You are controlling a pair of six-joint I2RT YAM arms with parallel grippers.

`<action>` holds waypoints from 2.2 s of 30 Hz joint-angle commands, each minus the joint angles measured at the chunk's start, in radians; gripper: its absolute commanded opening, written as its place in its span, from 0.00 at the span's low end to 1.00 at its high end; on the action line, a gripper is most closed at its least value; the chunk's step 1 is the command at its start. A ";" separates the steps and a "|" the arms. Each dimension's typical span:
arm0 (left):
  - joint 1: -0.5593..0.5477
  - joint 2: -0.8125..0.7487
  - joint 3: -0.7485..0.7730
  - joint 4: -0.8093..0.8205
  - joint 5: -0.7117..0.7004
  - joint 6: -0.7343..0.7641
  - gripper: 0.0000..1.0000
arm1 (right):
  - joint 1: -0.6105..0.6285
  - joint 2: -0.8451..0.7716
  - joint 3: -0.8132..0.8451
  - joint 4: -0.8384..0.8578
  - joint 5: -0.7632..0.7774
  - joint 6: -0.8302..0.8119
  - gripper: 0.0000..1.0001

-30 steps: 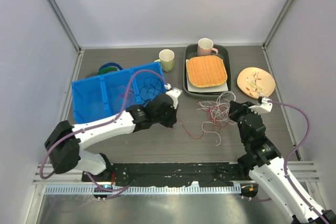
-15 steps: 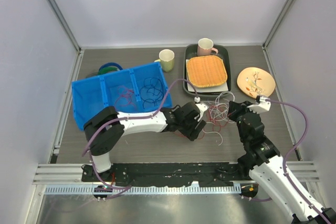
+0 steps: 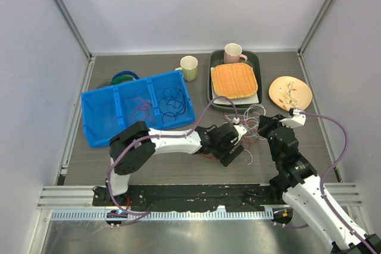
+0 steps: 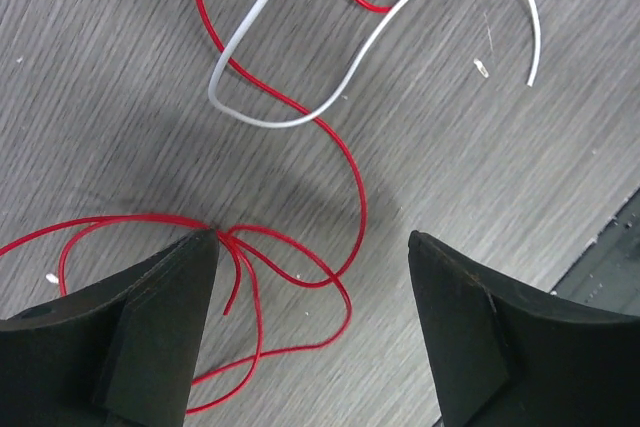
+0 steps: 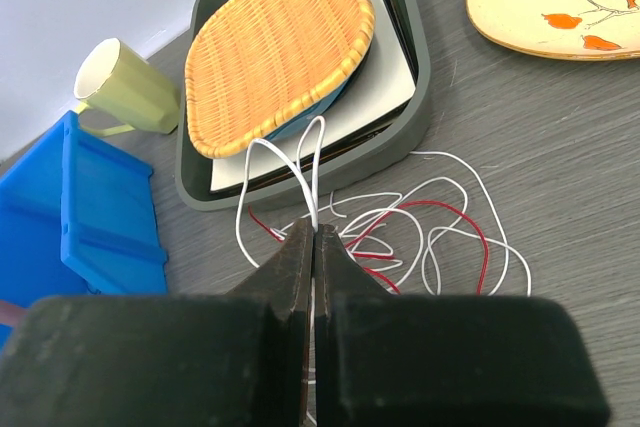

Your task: Untangle the cables

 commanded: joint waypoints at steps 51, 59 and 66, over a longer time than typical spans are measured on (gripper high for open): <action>0.431 -1.028 -0.310 -0.360 -0.790 -0.459 0.00 | -0.004 0.180 0.152 -0.417 0.506 0.337 0.01; 0.440 -1.182 -0.250 -0.510 -0.925 -0.530 0.00 | -0.007 0.074 0.186 -0.612 0.640 0.506 0.01; 0.442 -1.255 -0.198 -0.549 -0.954 -0.536 0.00 | -0.007 -0.053 0.203 -0.718 0.694 0.569 0.01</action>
